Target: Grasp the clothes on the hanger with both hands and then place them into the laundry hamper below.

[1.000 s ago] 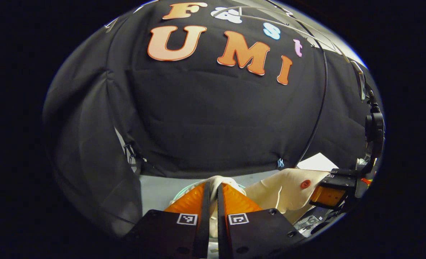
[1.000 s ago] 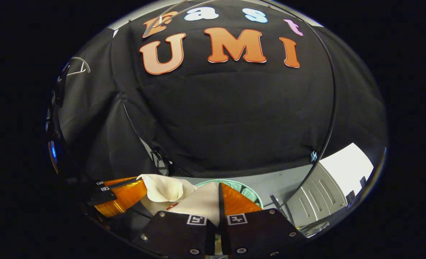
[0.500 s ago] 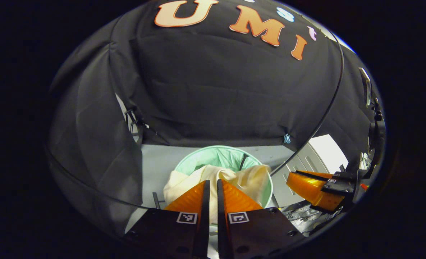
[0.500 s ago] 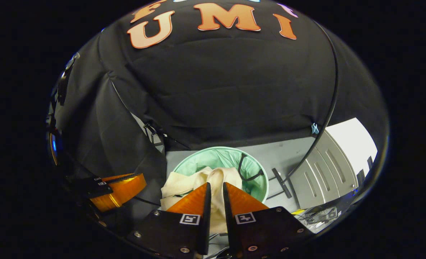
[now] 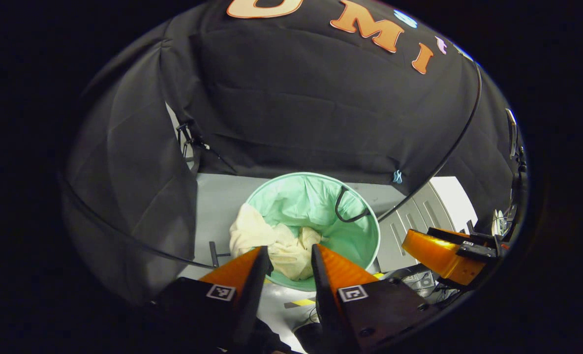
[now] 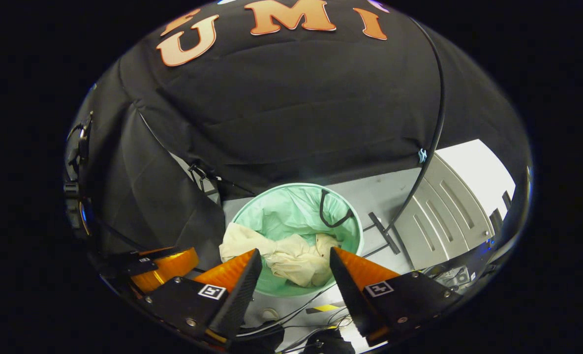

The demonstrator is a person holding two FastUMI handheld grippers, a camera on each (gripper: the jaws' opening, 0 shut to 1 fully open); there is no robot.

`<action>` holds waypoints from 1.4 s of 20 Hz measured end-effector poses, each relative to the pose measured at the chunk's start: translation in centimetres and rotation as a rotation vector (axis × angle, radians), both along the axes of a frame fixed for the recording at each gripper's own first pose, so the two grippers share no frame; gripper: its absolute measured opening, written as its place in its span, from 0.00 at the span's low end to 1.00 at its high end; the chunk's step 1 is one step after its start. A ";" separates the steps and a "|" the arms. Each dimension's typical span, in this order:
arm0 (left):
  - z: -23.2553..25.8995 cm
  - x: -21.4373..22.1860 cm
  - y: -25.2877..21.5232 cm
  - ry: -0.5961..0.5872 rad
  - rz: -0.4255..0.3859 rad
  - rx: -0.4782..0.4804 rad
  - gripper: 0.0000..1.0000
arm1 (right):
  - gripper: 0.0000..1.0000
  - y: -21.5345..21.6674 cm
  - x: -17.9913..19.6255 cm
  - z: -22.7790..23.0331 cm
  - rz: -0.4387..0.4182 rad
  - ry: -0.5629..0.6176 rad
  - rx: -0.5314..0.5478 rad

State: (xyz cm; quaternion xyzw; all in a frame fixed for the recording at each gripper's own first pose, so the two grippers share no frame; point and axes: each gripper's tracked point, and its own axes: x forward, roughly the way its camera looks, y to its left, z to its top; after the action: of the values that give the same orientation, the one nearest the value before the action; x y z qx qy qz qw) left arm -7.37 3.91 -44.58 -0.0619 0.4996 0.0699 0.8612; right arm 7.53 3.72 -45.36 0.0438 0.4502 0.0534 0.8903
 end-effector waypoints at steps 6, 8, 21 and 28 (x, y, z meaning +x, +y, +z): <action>1.8 -0.9 -0.1 -0.027 -0.007 0.032 1.00 | 0.94 -0.9 -1.1 3.5 -0.019 -0.048 -0.008; 4.8 -0.4 -0.5 -0.088 -0.031 0.045 1.00 | 0.94 -1.2 -1.4 6.4 -0.019 -0.098 -0.002; 26.4 5.9 -2.2 -0.549 -0.041 0.023 0.98 | 0.94 -6.0 -1.1 30.2 -0.107 -0.528 -0.043; 36.0 7.9 -2.8 -0.744 -0.060 0.009 0.97 | 0.94 -7.2 -2.2 41.5 -0.119 -0.741 -0.063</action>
State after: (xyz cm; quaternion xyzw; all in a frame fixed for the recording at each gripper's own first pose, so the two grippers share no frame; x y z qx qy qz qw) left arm 0.48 1.09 -8.54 -0.0644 0.1538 0.0194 0.9858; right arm 5.35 -3.49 -3.89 0.0200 0.0956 -0.0001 0.9952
